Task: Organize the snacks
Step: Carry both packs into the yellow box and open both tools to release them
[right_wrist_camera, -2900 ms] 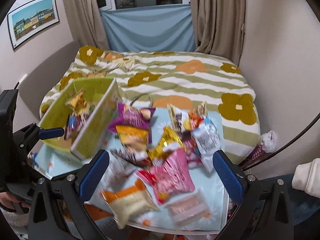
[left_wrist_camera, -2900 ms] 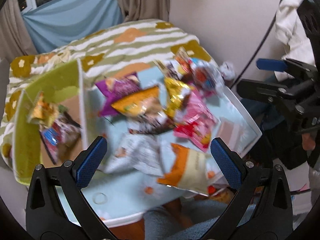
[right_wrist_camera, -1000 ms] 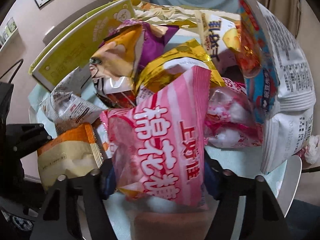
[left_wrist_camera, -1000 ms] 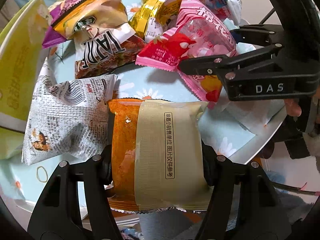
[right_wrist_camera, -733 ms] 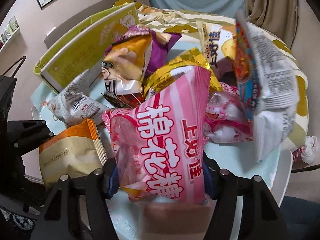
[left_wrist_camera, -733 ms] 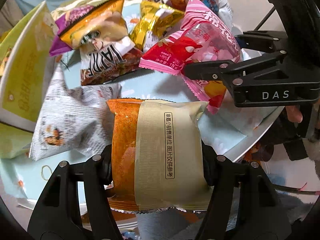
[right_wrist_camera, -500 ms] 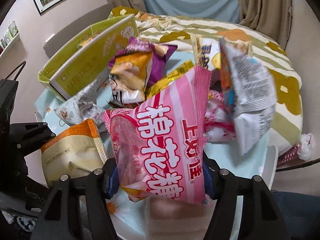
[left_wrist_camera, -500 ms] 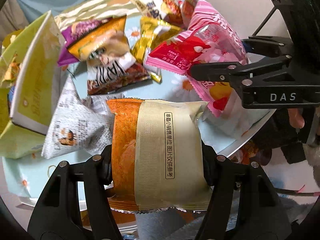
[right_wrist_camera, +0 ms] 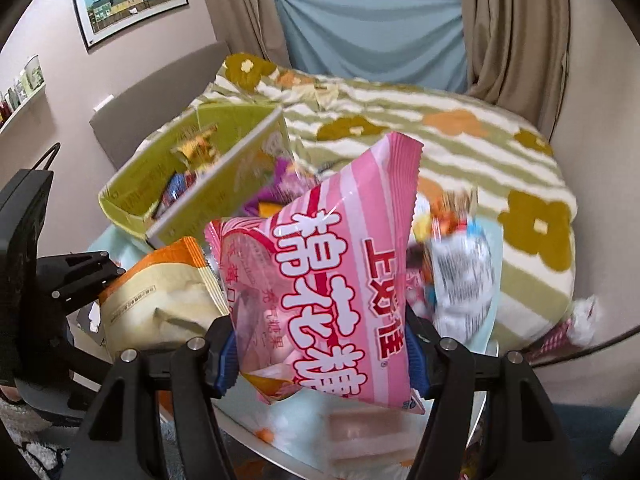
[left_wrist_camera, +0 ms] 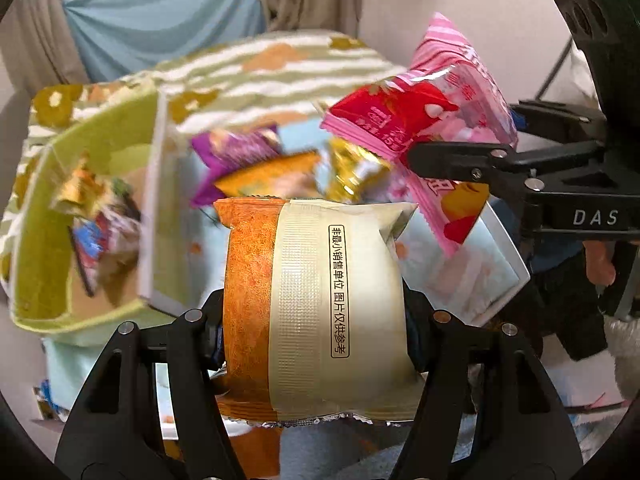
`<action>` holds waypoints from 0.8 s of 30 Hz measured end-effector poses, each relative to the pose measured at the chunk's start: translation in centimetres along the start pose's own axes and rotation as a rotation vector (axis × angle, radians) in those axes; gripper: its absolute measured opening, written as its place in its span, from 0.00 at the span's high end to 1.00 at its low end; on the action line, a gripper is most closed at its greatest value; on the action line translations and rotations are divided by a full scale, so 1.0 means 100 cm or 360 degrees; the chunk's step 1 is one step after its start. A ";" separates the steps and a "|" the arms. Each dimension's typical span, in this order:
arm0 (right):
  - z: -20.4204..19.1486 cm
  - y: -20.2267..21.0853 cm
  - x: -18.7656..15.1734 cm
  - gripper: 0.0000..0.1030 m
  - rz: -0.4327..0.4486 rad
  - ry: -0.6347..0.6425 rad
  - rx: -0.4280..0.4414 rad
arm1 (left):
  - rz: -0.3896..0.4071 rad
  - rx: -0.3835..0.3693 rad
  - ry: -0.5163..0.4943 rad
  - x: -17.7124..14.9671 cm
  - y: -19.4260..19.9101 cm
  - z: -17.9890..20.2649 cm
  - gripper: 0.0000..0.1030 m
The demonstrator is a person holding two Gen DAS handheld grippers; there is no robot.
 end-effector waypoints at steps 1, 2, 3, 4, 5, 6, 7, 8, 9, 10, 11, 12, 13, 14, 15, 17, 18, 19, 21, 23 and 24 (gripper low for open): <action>-0.004 0.002 0.007 0.41 0.0016 -0.0003 0.0001 | 0.0034 0.0018 0.0005 0.006 0.009 -0.011 0.39; -0.009 0.005 0.013 0.41 0.0032 -0.0009 0.0003 | 0.0056 0.0029 0.0012 0.009 0.016 -0.019 0.39; -0.017 0.007 0.024 0.41 0.0050 -0.0019 0.0009 | 0.0083 0.0044 0.0025 0.012 0.025 -0.031 0.39; -0.022 0.008 0.031 0.41 0.0060 -0.0025 0.0013 | 0.0096 0.0054 0.0033 0.014 0.030 -0.038 0.39; -0.027 0.009 0.039 0.41 0.0071 -0.0028 0.0017 | 0.0110 0.0076 0.0050 0.017 0.034 -0.055 0.39; -0.037 0.009 0.049 0.41 0.0085 -0.0029 0.0023 | 0.0120 0.0093 0.0068 0.018 0.040 -0.066 0.39; -0.044 0.008 0.056 0.41 0.0091 -0.0029 0.0031 | 0.0132 0.0109 0.0099 0.020 0.048 -0.083 0.39; -0.054 0.007 0.065 0.41 0.0096 -0.0029 0.0045 | 0.0140 0.0120 0.0121 0.019 0.052 -0.094 0.39; -0.060 0.004 0.072 0.41 0.0098 -0.0029 0.0056 | 0.0145 0.0133 0.0142 0.019 0.057 -0.106 0.39; -0.070 0.002 0.080 0.41 0.0101 -0.0028 0.0069 | 0.0148 0.0157 0.0170 0.019 0.063 -0.125 0.39; -0.079 0.001 0.085 0.41 0.0101 -0.0026 0.0080 | 0.0149 0.0173 0.0188 0.019 0.066 -0.138 0.39; -0.091 -0.002 0.093 0.41 0.0097 -0.0025 0.0098 | 0.0149 0.0187 0.0204 0.018 0.068 -0.150 0.39; -0.100 -0.006 0.098 0.41 0.0094 -0.0023 0.0110 | 0.0146 0.0206 0.0233 0.016 0.071 -0.169 0.39; -0.111 -0.011 0.104 0.41 0.0087 -0.0018 0.0120 | 0.0143 0.0216 0.0253 0.014 0.072 -0.181 0.39; -0.120 -0.015 0.109 0.41 0.0080 -0.0014 0.0127 | 0.0139 0.0231 0.0280 0.012 0.073 -0.198 0.39; -0.138 -0.026 0.118 0.41 0.0059 -0.0013 0.0145 | 0.0130 0.0253 0.0314 0.007 0.074 -0.222 0.39; -0.144 -0.030 0.120 0.41 0.0051 -0.0016 0.0150 | 0.0118 0.0261 0.0334 0.004 0.073 -0.236 0.39; -0.152 -0.037 0.124 0.41 0.0035 -0.0025 0.0155 | 0.0111 0.0264 0.0348 0.000 0.073 -0.246 0.39; -0.167 -0.050 0.130 0.41 0.0002 -0.0050 0.0157 | 0.0094 0.0259 0.0372 -0.004 0.069 -0.263 0.38; -0.175 -0.060 0.134 0.41 -0.0020 -0.0075 0.0159 | 0.0068 0.0257 0.0395 -0.009 0.062 -0.280 0.38; -0.179 -0.066 0.135 0.40 -0.0037 -0.0093 0.0158 | 0.0055 0.0257 0.0403 -0.011 0.058 -0.288 0.38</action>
Point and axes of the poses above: each gripper's, at about its wrist camera, not at the fingertips, and y roughly against the way its jaws point, z to its right, x to its top, the point moved 10 cm from there along -y, roughly the way its jaws point, and after that the axes turned 11 degrees about -x, right-handed, at the moved point
